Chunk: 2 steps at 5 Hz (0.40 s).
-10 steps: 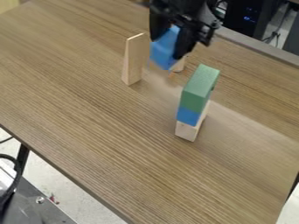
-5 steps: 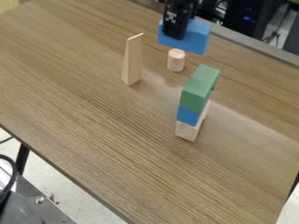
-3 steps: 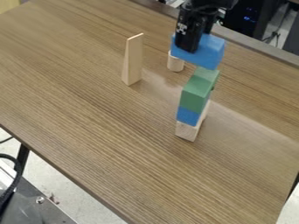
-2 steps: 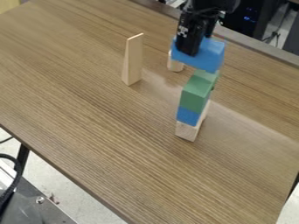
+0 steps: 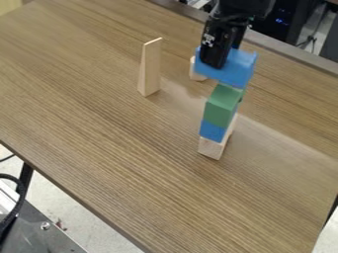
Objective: Put the blue rectangle on top of the green rectangle
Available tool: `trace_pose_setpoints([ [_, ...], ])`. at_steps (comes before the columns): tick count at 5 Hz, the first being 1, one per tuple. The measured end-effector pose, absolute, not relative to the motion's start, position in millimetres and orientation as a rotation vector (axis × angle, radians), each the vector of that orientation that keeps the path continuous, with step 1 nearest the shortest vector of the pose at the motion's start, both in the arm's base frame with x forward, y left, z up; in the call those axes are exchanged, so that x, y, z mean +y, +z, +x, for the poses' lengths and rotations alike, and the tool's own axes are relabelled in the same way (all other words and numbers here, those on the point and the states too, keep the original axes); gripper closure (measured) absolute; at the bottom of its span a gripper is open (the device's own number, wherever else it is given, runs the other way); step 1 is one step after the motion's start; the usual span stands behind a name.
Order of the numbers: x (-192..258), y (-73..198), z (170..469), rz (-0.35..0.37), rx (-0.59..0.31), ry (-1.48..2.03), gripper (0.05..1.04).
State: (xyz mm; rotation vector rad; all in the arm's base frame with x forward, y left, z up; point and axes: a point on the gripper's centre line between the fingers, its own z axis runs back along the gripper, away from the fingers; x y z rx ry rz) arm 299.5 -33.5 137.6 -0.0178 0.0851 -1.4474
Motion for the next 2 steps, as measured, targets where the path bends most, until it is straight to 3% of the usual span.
trace_pose_setpoints([
  [2, -36.6, 129.0, 297.3, -0.050, 0.105, -1.438, 0.534],
])
